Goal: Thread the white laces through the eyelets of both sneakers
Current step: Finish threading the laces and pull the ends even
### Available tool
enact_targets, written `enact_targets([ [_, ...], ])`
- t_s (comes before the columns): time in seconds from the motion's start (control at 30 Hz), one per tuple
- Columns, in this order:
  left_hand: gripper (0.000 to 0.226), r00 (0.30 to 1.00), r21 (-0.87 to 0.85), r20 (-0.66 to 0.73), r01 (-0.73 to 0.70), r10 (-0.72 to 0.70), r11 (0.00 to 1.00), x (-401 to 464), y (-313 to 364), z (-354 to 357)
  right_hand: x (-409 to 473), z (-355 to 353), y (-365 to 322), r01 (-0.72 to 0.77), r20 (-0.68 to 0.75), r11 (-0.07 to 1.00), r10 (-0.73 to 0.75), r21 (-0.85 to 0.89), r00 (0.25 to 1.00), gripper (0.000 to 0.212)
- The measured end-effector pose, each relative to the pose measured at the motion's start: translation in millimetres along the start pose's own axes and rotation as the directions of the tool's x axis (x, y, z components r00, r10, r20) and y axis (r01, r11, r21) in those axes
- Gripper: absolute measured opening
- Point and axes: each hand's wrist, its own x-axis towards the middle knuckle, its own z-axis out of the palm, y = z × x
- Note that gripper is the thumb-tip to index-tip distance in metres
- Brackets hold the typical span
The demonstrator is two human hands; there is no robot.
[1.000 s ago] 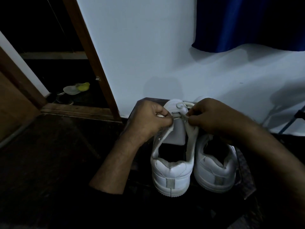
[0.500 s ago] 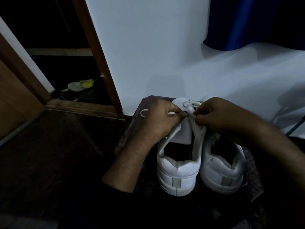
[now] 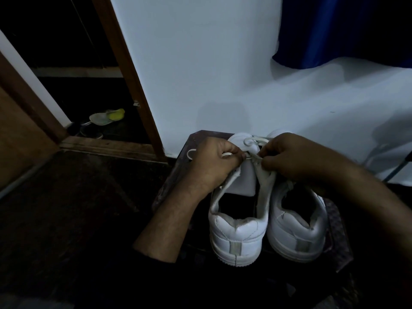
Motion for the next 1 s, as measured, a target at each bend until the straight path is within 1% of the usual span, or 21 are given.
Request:
enact_targets([
  [0.23, 0.015, 1.000, -0.002, 0.020, 0.003, -0.003, 1.000, -2.3, 2.9, -1.9, -1.2, 0.6, -1.3, -0.021, 0.037, 0.998, 0.019, 0.052, 0.999, 0.019],
  [0.53, 0.011, 0.996, 0.084, 0.075, -0.043, 0.037, 0.996, -3.1, 6.7, -6.0, -5.5, 0.1, -3.3, -0.039, 0.034, 0.990, 0.035, 0.132, 0.999, 0.018],
  [0.63, 0.014, 0.997, 0.073, 0.069, -0.022, 0.017, 0.997, -3.9, 7.4, -5.1, -7.1, -1.0, -3.7, -0.061, 0.047, 0.984, 0.053, 0.167, 0.997, 0.019],
  [0.73, 0.013, 1.000, 0.118, 0.017, -0.002, 0.000, 0.993, -5.0, 8.9, -1.6, -7.8, -0.5, -4.6, -0.076, 0.045, 0.977, 0.068, 0.200, 0.997, 0.025],
  [0.8, 0.013, 1.000, 0.092, 0.018, -0.006, 0.004, 0.996, -5.6, 10.7, 0.3, -8.1, 0.0, -2.6, -0.131, 0.048, 0.947, 0.123, 0.293, 0.991, 0.036],
  [0.83, 0.013, 1.000, 0.067, 0.022, -0.005, 0.004, 0.998, -6.1, 11.8, 1.0, -9.3, 0.6, -2.8, -0.140, 0.048, 0.944, 0.132, 0.298, 0.990, 0.038],
  [0.87, 0.012, 1.000, 0.040, 0.027, -0.001, 0.000, 0.999, -6.2, 12.2, 1.7, -10.0, 0.9, -3.9, -0.127, 0.043, 0.959, 0.120, 0.252, 0.992, 0.035],
  [0.9, 0.012, 0.999, 0.019, 0.031, 0.008, -0.009, 1.000, -6.1, 11.9, 2.2, -9.8, 1.9, -4.1, -0.095, 0.023, 0.986, 0.092, 0.138, 0.995, 0.030],
  [0.93, 0.012, 0.999, 0.008, 0.031, 0.015, -0.015, 1.000, -5.8, 11.1, 2.3, -10.0, 2.8, -6.7, -0.061, -0.010, 0.998, 0.061, -0.015, 0.998, 0.025],
  [0.97, 0.012, 0.999, 0.008, 0.030, 0.015, -0.016, 1.000, -5.1, 9.6, 2.1, -10.1, 4.7, -8.5, -0.052, -0.055, 0.986, 0.044, -0.157, 0.998, 0.021],
  [1.0, 0.012, 0.999, 0.015, 0.030, 0.009, -0.010, 1.000, -4.5, 8.5, 1.8, -10.3, 6.7, -9.8, -0.051, -0.100, 0.968, 0.027, -0.246, 0.995, 0.020],
])
